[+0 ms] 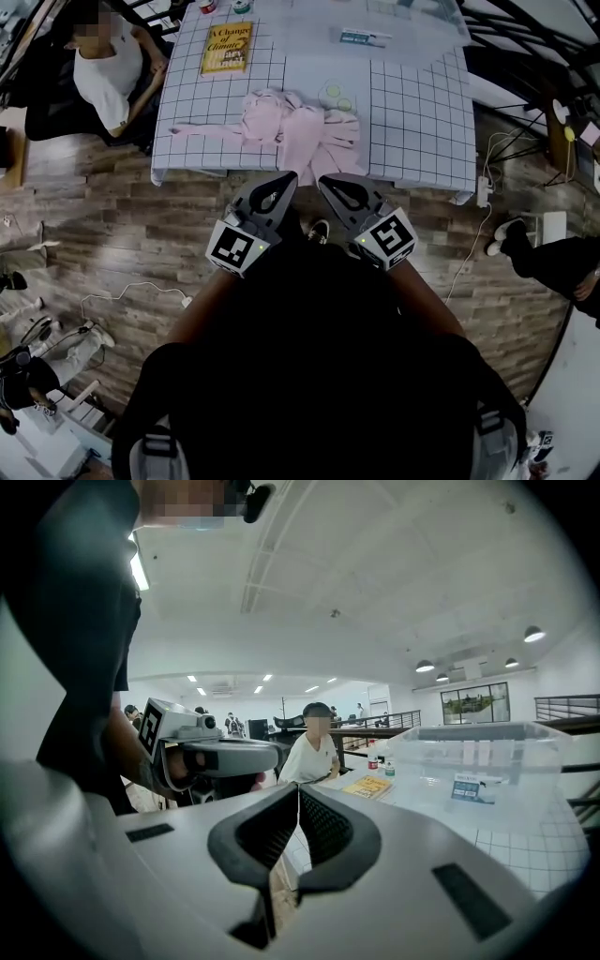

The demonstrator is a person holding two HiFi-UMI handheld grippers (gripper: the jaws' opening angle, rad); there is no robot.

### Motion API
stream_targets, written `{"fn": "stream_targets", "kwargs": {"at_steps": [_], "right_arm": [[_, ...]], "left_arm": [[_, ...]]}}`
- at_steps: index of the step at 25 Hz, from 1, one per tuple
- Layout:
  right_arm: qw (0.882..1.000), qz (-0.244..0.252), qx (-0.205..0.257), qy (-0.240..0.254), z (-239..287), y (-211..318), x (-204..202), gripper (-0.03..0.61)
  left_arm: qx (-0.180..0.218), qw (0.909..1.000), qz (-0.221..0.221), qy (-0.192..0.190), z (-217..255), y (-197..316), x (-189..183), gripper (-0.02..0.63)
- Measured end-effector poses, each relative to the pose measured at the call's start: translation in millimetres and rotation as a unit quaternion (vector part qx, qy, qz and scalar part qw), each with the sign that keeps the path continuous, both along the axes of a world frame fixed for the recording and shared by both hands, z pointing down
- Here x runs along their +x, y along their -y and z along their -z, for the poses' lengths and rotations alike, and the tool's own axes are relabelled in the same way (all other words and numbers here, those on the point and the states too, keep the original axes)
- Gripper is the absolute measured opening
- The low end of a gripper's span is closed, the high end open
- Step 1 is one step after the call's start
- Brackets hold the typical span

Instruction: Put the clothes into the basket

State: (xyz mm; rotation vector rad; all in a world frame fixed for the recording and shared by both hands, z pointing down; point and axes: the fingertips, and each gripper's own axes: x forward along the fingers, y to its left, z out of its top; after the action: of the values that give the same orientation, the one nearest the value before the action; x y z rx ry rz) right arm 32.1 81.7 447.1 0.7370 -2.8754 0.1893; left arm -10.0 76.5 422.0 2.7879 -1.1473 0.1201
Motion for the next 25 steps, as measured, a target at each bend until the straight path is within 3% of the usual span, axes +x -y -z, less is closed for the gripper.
{"fn": "stream_targets", "kwargs": {"at_steps": [10,25], "right_arm": [[0.999,-0.012,-0.008,-0.044,-24.9,51.6,-15.5,0.017],[0.990,-0.005,-0.059,-0.131,-87.7,124.4,-37.7,0.017]], "left_arm": [[0.012,0.9995,-0.027,0.003,-28.1,51.9,-12.3,0.003],[-0.018,0.9989,-0.044,0.002,-71.7,120.6,-35.1,0.003]]}}
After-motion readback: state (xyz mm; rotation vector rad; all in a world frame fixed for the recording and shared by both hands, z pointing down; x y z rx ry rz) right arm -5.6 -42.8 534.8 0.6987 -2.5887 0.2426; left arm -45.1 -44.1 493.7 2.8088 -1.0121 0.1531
